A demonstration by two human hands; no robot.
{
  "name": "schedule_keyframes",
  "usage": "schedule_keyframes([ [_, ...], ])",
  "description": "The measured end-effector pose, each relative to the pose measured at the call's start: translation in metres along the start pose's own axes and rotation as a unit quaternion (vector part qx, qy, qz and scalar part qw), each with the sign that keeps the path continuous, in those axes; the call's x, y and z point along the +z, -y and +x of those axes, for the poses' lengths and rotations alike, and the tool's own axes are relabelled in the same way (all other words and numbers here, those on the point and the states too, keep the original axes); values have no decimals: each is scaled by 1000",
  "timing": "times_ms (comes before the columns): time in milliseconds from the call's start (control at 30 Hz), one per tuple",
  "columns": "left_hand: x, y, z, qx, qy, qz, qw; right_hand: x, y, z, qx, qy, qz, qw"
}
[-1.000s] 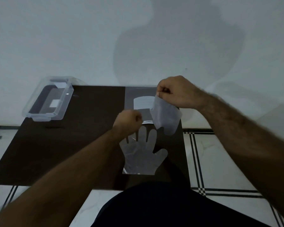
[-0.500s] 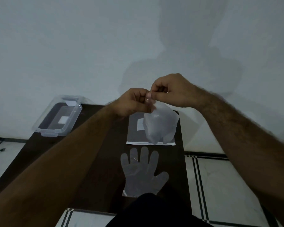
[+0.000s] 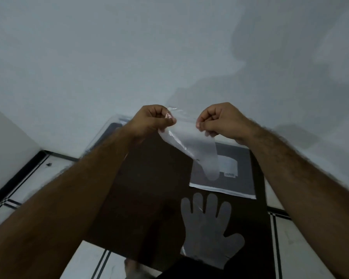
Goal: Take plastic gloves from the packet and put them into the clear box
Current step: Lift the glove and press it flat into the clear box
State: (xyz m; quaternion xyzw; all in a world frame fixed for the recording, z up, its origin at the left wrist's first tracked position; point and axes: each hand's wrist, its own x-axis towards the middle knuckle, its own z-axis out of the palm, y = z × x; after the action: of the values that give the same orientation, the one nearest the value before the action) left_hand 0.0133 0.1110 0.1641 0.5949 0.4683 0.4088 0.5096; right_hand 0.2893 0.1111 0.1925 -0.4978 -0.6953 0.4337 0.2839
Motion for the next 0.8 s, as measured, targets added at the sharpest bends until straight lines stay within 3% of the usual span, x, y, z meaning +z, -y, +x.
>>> schedule_keyframes([
  [233, -131, 29, 33, -16, -43, 38, 998, 84, 47, 102, -5, 23, 28, 999],
  [500, -287, 58, 93, 12, -28, 88, 996, 183, 104, 245, -18, -32, -161, 986],
  [800, -366, 78, 157, 34, -44, 82, 995, 227, 122, 337, -60, -123, -269, 953],
])
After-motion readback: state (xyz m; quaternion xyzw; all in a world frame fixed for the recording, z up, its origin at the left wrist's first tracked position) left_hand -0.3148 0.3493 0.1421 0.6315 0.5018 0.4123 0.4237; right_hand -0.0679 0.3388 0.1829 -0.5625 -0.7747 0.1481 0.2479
